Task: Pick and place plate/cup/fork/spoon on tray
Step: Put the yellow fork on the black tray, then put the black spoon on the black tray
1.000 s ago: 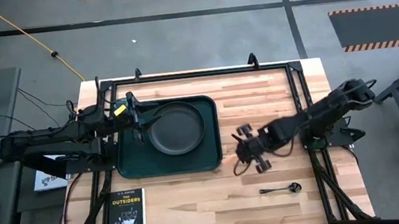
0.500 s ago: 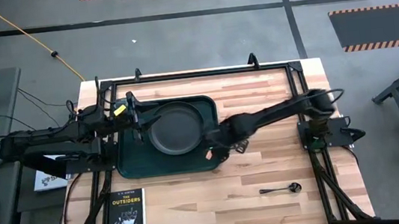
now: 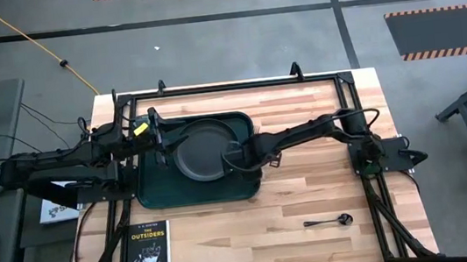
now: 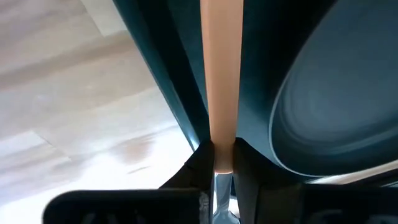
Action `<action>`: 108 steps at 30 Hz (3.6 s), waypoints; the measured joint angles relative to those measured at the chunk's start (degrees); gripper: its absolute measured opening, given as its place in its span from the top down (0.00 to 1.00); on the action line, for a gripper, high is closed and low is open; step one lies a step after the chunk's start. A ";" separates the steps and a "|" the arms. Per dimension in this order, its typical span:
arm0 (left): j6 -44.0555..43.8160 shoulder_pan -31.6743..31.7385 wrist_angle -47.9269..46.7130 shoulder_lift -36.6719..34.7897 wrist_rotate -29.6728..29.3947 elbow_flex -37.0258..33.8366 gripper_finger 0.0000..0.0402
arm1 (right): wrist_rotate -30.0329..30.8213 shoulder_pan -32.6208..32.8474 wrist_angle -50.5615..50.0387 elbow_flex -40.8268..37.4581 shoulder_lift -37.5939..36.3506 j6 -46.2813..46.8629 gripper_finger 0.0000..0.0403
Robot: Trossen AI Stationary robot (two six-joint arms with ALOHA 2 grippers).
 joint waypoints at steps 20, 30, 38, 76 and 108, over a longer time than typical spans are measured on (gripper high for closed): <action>0.02 0.01 0.17 0.00 0.00 0.00 0.50 | -1.05 -1.05 4.61 0.00 0.00 -11.36 0.96; 0.04 0.01 0.14 -0.02 0.02 0.00 0.50 | -2.98 -1.34 4.65 0.04 2.64 -13.43 0.96; 0.09 0.01 0.15 -0.02 0.02 0.00 0.50 | -2.78 -1.88 4.24 0.04 3.93 -13.89 0.96; 0.07 0.01 -0.29 0.00 0.02 0.00 0.50 | 9.43 -1.87 1.14 0.00 3.93 5.31 0.53; 0.07 -0.01 0.89 -0.02 0.00 0.00 0.50 | -31.61 0.58 -3.93 -48.98 -53.92 104.43 0.60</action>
